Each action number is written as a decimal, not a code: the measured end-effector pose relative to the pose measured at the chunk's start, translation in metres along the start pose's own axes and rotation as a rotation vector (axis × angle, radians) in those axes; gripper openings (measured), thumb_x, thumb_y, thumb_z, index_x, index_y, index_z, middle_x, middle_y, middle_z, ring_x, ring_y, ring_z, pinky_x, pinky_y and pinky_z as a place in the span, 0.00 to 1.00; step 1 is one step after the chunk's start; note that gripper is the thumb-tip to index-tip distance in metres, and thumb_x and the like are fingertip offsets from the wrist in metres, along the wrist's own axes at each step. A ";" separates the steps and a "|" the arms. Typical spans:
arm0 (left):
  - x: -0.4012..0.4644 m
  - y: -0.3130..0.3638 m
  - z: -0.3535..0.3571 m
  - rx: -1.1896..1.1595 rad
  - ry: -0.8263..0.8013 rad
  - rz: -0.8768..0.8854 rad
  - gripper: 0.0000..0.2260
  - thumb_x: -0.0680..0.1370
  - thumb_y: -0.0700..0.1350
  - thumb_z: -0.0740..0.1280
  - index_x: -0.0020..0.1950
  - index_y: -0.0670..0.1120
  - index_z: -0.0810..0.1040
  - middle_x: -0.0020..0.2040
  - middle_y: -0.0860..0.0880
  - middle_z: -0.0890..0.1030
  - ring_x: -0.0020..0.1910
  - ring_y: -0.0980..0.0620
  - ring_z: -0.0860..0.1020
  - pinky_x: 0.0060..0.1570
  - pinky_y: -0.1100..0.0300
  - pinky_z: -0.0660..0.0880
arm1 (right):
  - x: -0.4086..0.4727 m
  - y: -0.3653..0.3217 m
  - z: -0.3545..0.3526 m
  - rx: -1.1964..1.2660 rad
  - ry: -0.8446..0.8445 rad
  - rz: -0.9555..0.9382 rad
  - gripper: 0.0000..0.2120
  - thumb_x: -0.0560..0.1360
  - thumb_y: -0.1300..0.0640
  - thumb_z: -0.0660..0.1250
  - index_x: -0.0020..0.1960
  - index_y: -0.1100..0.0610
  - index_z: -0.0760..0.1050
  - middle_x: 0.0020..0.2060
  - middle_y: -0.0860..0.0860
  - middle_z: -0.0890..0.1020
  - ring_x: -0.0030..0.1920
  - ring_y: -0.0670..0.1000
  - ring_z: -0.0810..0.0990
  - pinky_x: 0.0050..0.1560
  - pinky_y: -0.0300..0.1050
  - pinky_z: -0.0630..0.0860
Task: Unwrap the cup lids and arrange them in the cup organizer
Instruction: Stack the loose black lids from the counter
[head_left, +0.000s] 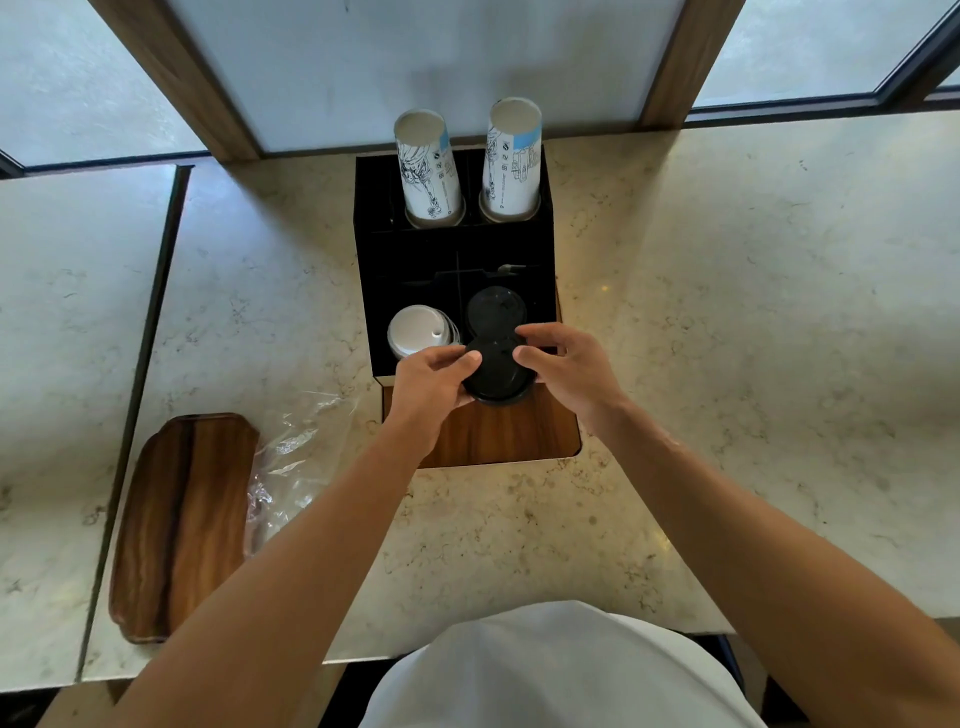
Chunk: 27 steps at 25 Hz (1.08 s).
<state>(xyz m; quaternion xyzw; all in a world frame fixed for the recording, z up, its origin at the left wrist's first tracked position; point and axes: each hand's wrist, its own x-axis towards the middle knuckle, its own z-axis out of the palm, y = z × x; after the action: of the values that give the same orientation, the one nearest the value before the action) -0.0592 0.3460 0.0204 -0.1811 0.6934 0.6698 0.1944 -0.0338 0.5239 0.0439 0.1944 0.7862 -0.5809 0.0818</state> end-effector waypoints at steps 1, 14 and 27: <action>0.005 0.004 0.001 0.002 0.046 0.015 0.12 0.77 0.42 0.74 0.60 0.43 0.81 0.51 0.48 0.85 0.49 0.50 0.85 0.46 0.54 0.85 | 0.004 -0.001 0.001 -0.025 0.007 0.002 0.17 0.79 0.52 0.71 0.67 0.51 0.80 0.59 0.50 0.83 0.60 0.52 0.82 0.64 0.57 0.80; 0.066 0.033 0.016 0.378 0.221 0.076 0.08 0.81 0.47 0.69 0.57 0.51 0.85 0.33 0.58 0.83 0.30 0.64 0.81 0.30 0.69 0.76 | 0.050 -0.015 0.018 -0.148 0.275 -0.013 0.13 0.81 0.52 0.70 0.63 0.54 0.82 0.55 0.50 0.86 0.54 0.49 0.85 0.54 0.34 0.79; 0.077 0.035 0.028 0.719 0.291 0.318 0.05 0.80 0.43 0.70 0.52 0.46 0.86 0.35 0.56 0.82 0.30 0.63 0.75 0.31 0.77 0.69 | 0.072 -0.008 0.025 -0.327 0.309 0.009 0.12 0.81 0.54 0.69 0.61 0.55 0.85 0.51 0.51 0.88 0.50 0.48 0.85 0.46 0.31 0.72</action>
<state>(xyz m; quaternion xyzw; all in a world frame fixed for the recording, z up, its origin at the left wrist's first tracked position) -0.1427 0.3760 0.0099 -0.0852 0.9226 0.3741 0.0394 -0.1045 0.5135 0.0178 0.2686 0.8722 -0.4087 -0.0068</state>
